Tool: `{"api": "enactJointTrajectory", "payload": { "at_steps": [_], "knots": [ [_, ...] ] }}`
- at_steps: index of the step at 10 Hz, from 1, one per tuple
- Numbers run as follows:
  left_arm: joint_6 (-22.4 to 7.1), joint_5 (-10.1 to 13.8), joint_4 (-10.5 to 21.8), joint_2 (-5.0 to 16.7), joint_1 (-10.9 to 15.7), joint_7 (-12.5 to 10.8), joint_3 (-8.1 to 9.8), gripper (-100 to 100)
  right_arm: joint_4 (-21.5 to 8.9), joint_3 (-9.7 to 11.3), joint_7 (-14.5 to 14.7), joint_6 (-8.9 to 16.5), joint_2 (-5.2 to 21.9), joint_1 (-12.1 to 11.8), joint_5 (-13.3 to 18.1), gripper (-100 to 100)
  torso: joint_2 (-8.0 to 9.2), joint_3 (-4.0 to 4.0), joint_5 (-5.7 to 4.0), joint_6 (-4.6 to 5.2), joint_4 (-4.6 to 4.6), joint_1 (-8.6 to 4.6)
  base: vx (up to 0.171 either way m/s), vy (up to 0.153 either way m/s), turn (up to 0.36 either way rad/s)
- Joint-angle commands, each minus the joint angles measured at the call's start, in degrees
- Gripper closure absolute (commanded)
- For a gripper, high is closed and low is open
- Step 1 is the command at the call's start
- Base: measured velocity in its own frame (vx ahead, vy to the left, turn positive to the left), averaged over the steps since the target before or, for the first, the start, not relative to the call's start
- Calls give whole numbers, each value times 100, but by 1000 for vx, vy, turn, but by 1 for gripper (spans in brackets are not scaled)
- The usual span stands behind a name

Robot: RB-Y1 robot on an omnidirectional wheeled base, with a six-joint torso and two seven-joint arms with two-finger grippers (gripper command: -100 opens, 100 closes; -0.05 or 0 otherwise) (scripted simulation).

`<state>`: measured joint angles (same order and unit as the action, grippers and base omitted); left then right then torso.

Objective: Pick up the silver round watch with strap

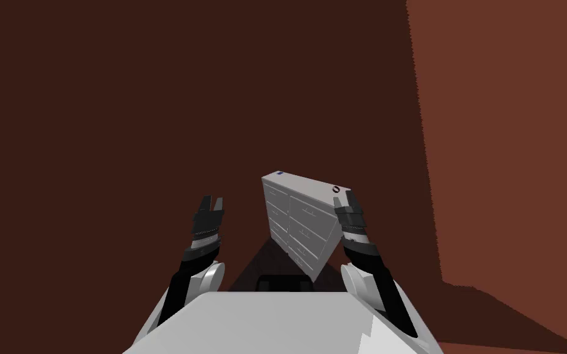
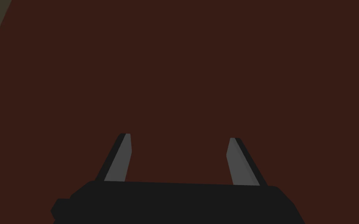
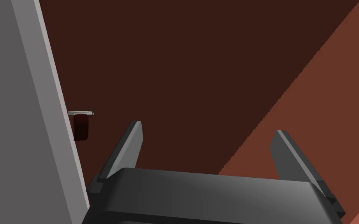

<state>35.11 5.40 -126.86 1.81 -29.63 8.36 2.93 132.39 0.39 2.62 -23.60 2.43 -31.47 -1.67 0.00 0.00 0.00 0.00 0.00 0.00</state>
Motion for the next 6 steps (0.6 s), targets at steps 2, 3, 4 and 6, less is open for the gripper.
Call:
{"api": "enactJointTrajectory", "payload": {
  "at_steps": [2, 3, 4, 6],
  "knots": [
    [0, 0, 0, 0, 1, 0, 0, 0, 28, -23, 225, -47, 424, 47, 47, -100, 25, 13, -1, 1, 4, -9, -139, -26, -81],
    [0, 0, 0, 0, 2, 0, 0, 0, 28, -34, 334, -69, 604, 59, 70, -100, 60, 33, -3, 1, 12, -13, -193, -19, -73],
    [0, 0, 0, 0, 2, 0, 0, 0, 24, -46, 463, -94, 773, 70, 97, -100, 71, 41, -3, 1, 16, -10, -195, -13, -92],
    [0, 0, 0, 0, 2, 0, 0, 0, 13, -59, 609, -125, 1057, 80, 127, -100, 57, 34, -1, 0, 14, -5, -111, -16, -33]
  ]
}}
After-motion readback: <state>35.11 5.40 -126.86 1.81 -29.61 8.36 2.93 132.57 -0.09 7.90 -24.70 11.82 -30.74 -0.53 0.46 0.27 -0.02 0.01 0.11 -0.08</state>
